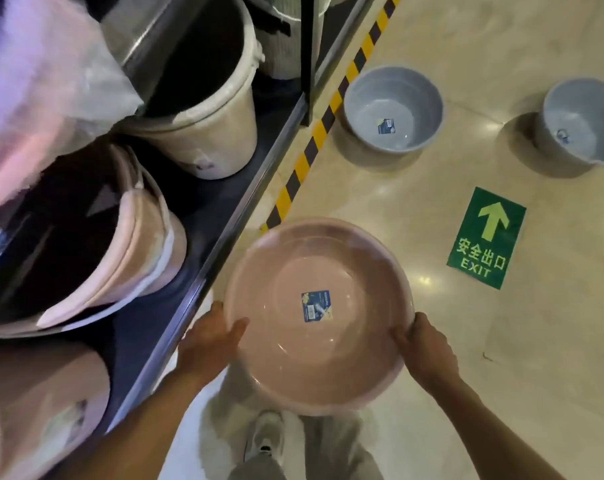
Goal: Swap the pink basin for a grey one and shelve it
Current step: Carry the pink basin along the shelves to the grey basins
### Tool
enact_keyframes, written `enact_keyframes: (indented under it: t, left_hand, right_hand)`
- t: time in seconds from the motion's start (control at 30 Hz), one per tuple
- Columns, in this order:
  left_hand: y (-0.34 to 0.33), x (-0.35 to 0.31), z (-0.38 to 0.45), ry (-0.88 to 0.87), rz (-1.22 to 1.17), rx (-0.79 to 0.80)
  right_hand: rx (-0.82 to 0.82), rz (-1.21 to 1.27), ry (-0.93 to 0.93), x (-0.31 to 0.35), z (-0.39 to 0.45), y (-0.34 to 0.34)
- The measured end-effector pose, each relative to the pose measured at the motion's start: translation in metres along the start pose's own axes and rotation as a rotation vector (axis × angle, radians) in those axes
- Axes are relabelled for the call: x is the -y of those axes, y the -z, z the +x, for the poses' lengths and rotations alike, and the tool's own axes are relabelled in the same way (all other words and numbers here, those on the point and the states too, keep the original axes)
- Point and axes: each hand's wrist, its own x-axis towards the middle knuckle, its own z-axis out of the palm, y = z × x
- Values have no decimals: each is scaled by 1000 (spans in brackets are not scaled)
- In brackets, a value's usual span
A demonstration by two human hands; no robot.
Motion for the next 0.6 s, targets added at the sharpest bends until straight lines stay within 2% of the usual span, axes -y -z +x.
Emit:
enact_keyframes:
  t: [0.2, 0.33, 0.6]
  left_hand:
    - [-68, 20, 79, 65, 34, 49]
    - [-100, 44, 117, 113, 53, 90]
    - [-136, 63, 161, 103, 155, 66]
  right_hand:
    - [31, 33, -34, 2, 75, -64]
    - [56, 42, -35, 0, 96, -96]
    - [83, 148, -176, -4, 129, -150]
